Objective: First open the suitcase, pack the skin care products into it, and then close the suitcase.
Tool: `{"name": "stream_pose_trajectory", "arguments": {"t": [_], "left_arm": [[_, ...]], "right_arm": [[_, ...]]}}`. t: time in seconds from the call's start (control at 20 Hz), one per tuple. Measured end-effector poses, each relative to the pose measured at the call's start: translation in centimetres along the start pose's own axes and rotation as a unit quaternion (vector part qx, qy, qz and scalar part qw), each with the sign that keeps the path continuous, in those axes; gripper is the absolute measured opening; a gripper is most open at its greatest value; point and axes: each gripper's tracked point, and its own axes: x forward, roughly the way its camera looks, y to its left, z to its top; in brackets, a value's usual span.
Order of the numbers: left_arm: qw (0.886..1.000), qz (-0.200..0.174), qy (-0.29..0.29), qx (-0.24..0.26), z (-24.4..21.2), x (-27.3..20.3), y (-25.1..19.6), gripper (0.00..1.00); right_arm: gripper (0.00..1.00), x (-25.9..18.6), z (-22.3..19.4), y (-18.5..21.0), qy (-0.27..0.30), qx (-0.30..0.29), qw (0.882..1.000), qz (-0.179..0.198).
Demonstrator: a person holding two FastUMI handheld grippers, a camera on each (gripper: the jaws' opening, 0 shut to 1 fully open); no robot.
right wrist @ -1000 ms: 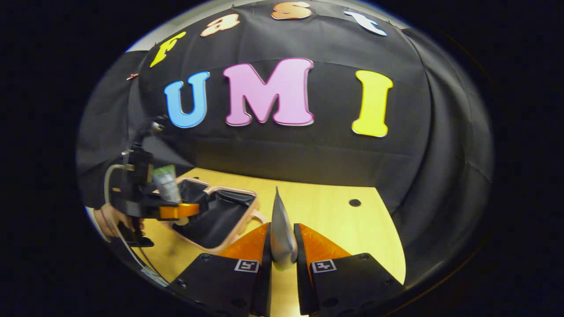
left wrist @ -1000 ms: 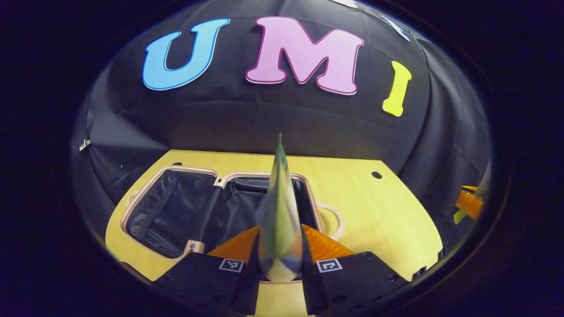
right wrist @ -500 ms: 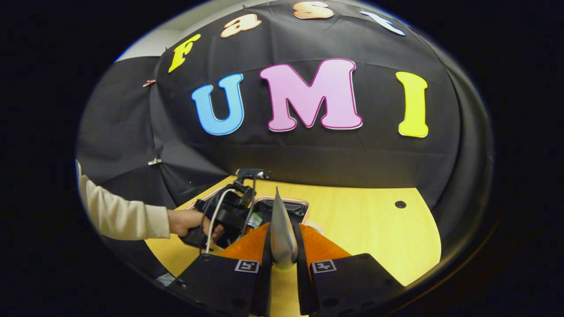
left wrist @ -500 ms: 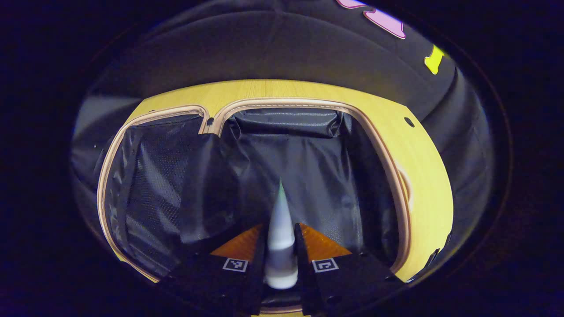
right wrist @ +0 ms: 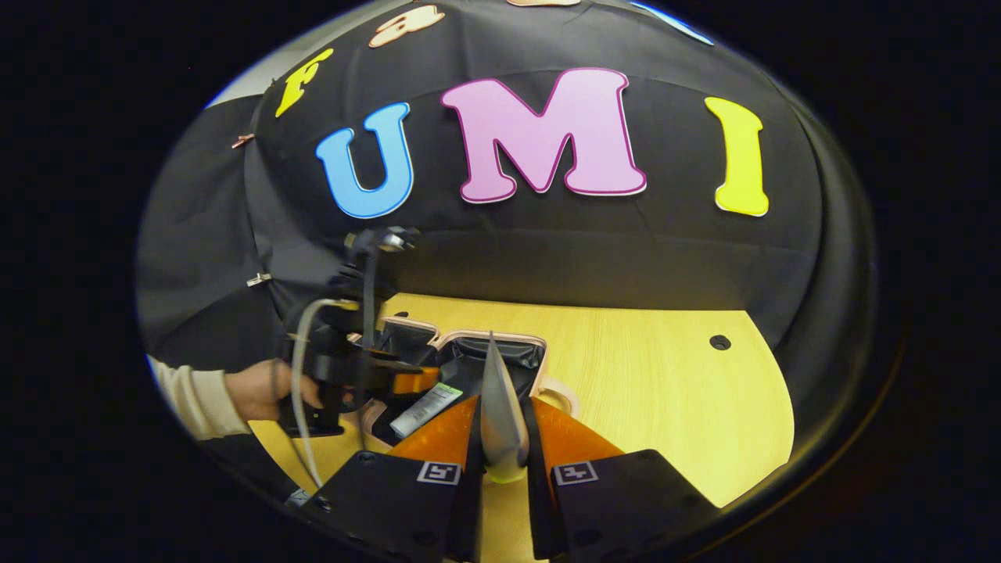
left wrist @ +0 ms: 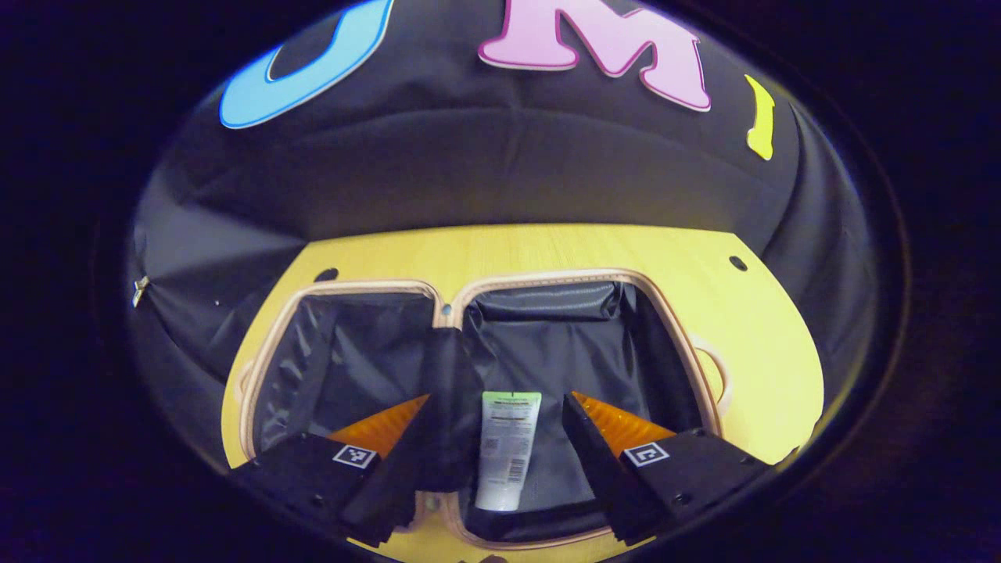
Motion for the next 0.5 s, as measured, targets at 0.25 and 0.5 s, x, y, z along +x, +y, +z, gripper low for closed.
{"name": "stream_pose_trajectory", "arguments": {"t": [0.25, 0.5], "left_arm": [[0.997, 0.014, -0.078, -0.023, 1.4, -8.0, 5.0, 0.98], [0.993, 0.031, -0.092, -0.060, -1.9, -14.5, 9.2, 0.98]], "right_arm": [[0.28, 5.1, -1.2, 1.8, 0.037, -0.027, 0.999, 0.005], [0.28, 11.2, -5.0, 5.1, 0.106, -0.020, 0.994, 0.006]]}}
